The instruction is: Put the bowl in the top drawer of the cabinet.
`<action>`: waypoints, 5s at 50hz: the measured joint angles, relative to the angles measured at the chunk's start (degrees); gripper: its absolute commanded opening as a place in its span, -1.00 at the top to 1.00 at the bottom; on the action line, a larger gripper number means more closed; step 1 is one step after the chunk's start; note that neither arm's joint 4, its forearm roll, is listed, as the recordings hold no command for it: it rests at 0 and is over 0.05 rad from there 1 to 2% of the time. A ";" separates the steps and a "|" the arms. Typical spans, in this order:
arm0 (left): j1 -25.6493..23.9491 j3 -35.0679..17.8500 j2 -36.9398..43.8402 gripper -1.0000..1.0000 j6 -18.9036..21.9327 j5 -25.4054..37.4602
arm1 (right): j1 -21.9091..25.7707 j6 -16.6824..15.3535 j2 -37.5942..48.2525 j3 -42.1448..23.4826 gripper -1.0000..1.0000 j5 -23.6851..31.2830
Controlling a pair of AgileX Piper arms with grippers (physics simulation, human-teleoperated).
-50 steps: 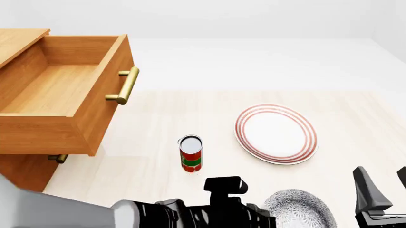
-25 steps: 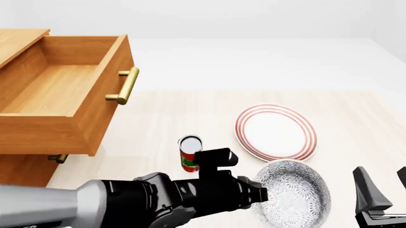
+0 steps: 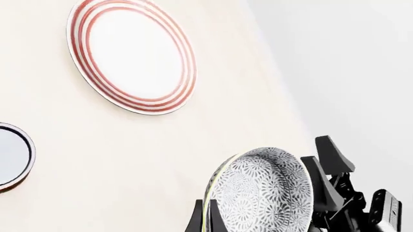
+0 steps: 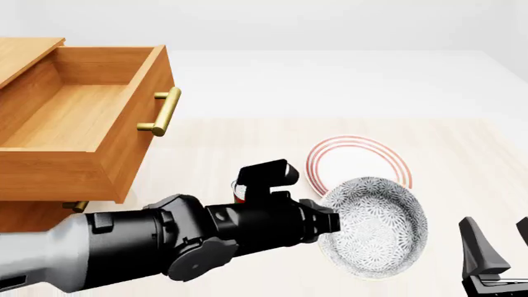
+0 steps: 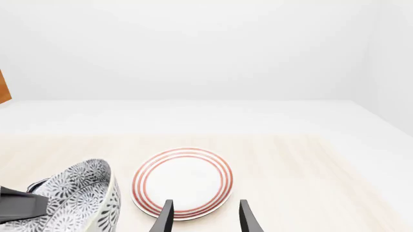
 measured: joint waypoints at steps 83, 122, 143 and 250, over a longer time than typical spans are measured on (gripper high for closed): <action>16.77 -12.72 -17.13 1.00 6.07 20.61 | 0.00 0.00 0.00 0.00 -1.00 0.00; 27.98 -15.26 -25.53 1.00 7.65 26.81 | 0.00 0.00 0.00 0.00 -1.00 0.00; 35.22 -16.32 -27.96 1.00 8.36 28.41 | 0.00 0.00 0.00 0.00 -1.00 0.00; 66.63 -16.68 -27.19 1.00 14.20 33.85 | 0.00 0.00 0.00 0.00 -1.00 0.00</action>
